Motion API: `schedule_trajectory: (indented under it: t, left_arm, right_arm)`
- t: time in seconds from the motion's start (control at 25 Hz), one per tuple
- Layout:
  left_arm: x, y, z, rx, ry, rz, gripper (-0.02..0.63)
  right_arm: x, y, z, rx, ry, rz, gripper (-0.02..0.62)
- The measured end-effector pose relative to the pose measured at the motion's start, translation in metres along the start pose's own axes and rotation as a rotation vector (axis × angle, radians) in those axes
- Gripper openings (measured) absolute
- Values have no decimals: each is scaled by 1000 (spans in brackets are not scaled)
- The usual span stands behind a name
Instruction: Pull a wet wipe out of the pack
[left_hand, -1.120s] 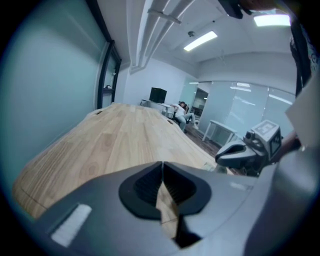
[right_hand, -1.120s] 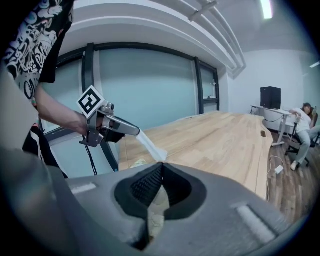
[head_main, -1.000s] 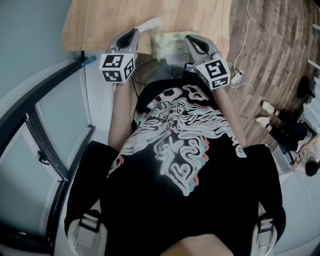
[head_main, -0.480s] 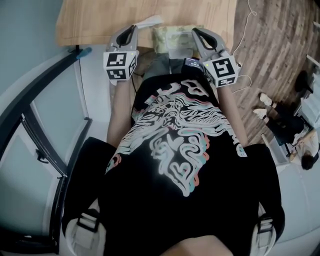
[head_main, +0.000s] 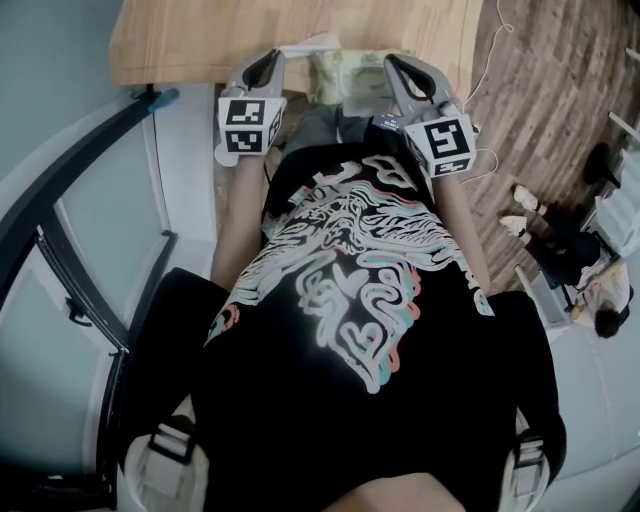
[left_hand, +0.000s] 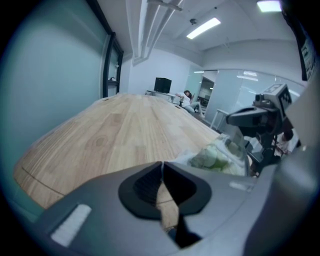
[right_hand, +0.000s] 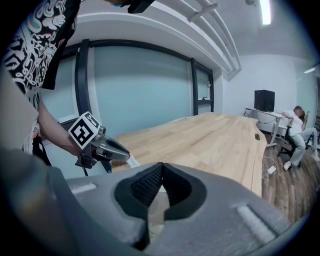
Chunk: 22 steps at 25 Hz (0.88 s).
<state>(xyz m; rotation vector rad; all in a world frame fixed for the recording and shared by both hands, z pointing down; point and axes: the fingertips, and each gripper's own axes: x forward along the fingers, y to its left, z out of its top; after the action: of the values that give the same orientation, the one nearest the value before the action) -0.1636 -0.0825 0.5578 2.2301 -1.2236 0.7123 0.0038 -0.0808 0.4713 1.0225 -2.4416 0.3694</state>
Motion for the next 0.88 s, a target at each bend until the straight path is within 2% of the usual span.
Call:
schedule_trajectory:
  t: [0.24, 0.4, 0.64, 0.88]
  left_arm:
    - [5, 0, -6, 6, 13, -26, 6]
    - [8, -4, -5, -4, -3, -70, 77]
    - [5, -14, 1, 26, -19, -103, 146]
    - [2, -16, 5, 86, -24, -75, 243]
  right_arm:
    - [1, -7, 0, 3, 16, -49, 0]
    - [-2, -14, -3, 41, 24, -103, 0]
    - [-11, -17, 4, 64, -5, -131, 0]
    - [-18, -12, 5, 67, -33, -152, 0]
